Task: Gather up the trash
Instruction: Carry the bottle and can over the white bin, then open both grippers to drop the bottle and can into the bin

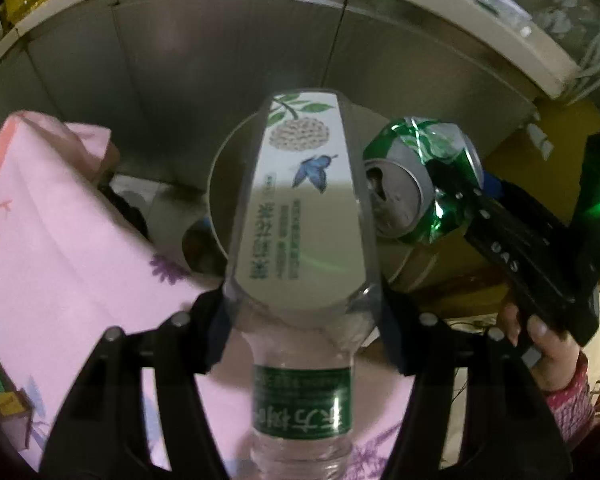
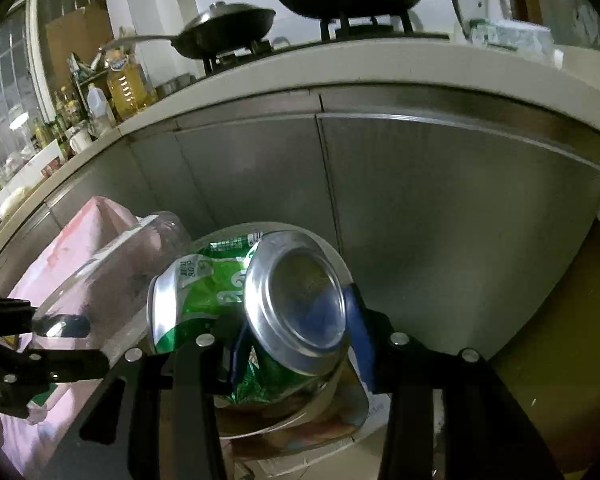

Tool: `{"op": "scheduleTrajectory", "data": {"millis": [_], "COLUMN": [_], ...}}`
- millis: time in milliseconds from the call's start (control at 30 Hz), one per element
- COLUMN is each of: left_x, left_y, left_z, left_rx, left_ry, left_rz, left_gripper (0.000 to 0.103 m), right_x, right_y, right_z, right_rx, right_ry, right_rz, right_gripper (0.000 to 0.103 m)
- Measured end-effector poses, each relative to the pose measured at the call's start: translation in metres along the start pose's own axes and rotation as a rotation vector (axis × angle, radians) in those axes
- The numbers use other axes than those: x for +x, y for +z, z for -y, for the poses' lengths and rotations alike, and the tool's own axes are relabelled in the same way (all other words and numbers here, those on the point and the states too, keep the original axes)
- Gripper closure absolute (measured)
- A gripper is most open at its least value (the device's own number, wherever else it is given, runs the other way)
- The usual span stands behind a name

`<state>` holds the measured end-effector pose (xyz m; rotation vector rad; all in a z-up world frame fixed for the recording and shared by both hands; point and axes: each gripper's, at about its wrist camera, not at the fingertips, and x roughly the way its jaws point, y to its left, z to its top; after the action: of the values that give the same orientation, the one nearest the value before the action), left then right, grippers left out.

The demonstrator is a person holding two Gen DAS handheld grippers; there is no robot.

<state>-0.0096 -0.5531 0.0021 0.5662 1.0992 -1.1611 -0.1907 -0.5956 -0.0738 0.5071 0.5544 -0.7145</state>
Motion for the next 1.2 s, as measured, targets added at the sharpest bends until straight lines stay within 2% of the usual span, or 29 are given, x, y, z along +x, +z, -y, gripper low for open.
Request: {"op": "scheduleTrajectory", "data": {"millis": [133, 200, 233, 267, 467, 567, 733, 867, 967, 1000, 1067, 1167, 1200], "left_x": [0.017, 0.022, 0.022, 0.023, -0.005, -0.029, -0.069, -0.095, -0.114, -0.121, -0.131, -0.141, -0.143], "left_y": [0.008, 0.009, 0.009, 0.012, 0.010, -0.005, -0.053, -0.097, -0.134, -0.150, -0.176, -0.214, -0.229], "left_z": [0.001, 0.001, 0.001, 0.003, 0.004, 0.001, -0.005, -0.018, -0.038, -0.044, -0.053, -0.064, -0.070], "left_rx": [-0.021, -0.028, -0.034, -0.040, -0.062, -0.074, -0.075, -0.118, -0.199, -0.225, -0.248, -0.284, -0.308], "left_ry": [0.002, 0.012, 0.012, 0.012, 0.009, 0.054, 0.214, 0.301, 0.314, 0.311, 0.326, 0.336, 0.334], "left_rz": [-0.022, -0.031, -0.033, -0.029, 0.061, 0.131, 0.249, 0.295, 0.308, 0.310, 0.316, 0.318, 0.312], "left_gripper": [0.042, 0.041, 0.038, 0.031, 0.030, 0.030, 0.030, 0.030, 0.030, 0.030, 0.030, 0.030, 0.030], "right_x": [0.007, 0.012, 0.016, 0.016, -0.003, -0.014, -0.038, -0.060, -0.071, -0.071, -0.077, -0.092, -0.092], "right_y": [-0.002, -0.001, 0.004, 0.005, 0.007, 0.005, -0.005, -0.013, -0.013, -0.012, -0.014, -0.022, -0.023], "right_z": [0.001, 0.000, -0.001, -0.001, -0.002, -0.004, -0.018, -0.044, -0.082, -0.093, -0.104, -0.124, -0.123], "right_rx": [0.025, 0.024, 0.026, 0.033, 0.057, 0.086, 0.147, 0.137, -0.028, -0.076, -0.107, -0.252, -0.250], "right_ry": [0.013, 0.013, 0.013, 0.015, 0.023, 0.051, 0.125, 0.185, 0.165, 0.168, 0.228, 0.184, 0.184], "right_rz": [-0.012, -0.016, -0.017, -0.009, 0.051, 0.058, 0.062, 0.074, 0.086, 0.060, 0.024, 0.044, 0.034], "right_gripper": [0.062, 0.053, 0.050, 0.049, 0.049, 0.049, 0.049, 0.049, 0.049, 0.049, 0.049, 0.049, 0.049]}}
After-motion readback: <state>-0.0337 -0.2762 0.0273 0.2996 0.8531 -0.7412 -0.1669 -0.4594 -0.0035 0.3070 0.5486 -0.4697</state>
